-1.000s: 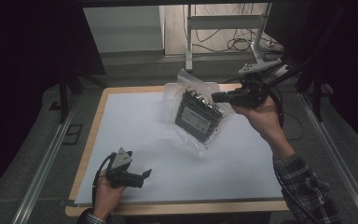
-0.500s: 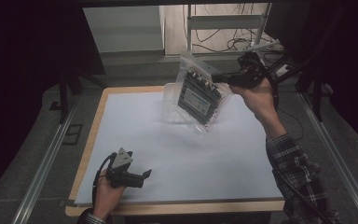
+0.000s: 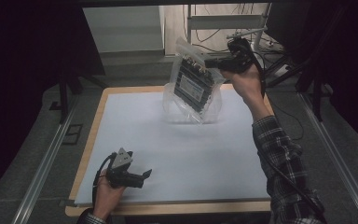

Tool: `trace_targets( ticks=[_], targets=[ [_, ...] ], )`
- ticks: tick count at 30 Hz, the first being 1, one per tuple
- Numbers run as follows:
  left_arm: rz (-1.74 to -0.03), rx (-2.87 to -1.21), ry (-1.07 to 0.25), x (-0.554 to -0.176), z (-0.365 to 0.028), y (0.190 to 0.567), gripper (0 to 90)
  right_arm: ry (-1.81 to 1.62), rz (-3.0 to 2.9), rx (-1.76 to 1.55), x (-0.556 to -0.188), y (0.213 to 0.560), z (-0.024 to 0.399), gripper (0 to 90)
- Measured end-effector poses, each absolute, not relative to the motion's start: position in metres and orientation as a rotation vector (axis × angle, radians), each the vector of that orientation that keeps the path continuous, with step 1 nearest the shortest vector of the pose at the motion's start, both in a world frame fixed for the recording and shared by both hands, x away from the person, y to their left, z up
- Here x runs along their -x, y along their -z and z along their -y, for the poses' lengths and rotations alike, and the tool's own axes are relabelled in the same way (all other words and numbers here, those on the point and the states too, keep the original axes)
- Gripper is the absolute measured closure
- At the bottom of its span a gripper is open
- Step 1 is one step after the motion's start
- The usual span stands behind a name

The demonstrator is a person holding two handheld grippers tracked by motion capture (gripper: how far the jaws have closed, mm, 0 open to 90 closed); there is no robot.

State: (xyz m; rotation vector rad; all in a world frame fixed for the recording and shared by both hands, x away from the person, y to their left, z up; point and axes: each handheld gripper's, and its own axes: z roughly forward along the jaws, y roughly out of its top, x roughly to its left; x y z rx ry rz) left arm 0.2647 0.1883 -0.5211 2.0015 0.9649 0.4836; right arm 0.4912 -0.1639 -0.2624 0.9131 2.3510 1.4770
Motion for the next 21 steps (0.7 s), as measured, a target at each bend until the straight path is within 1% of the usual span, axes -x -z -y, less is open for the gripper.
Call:
trace_targets(
  ticks=[14,21],
  targets=[
    [-0.966,-1.978,-0.45,-0.265,-0.19,0.521,0.0,-1.421,-2.305,-0.915,-0.525,0.271,0.144,88.9],
    [-0.96,-1.985,-0.452,-0.265,-0.189,0.521,0.0,-1.368,-2.301,-0.925,-0.542,0.286,0.137,88.9]
  ],
)
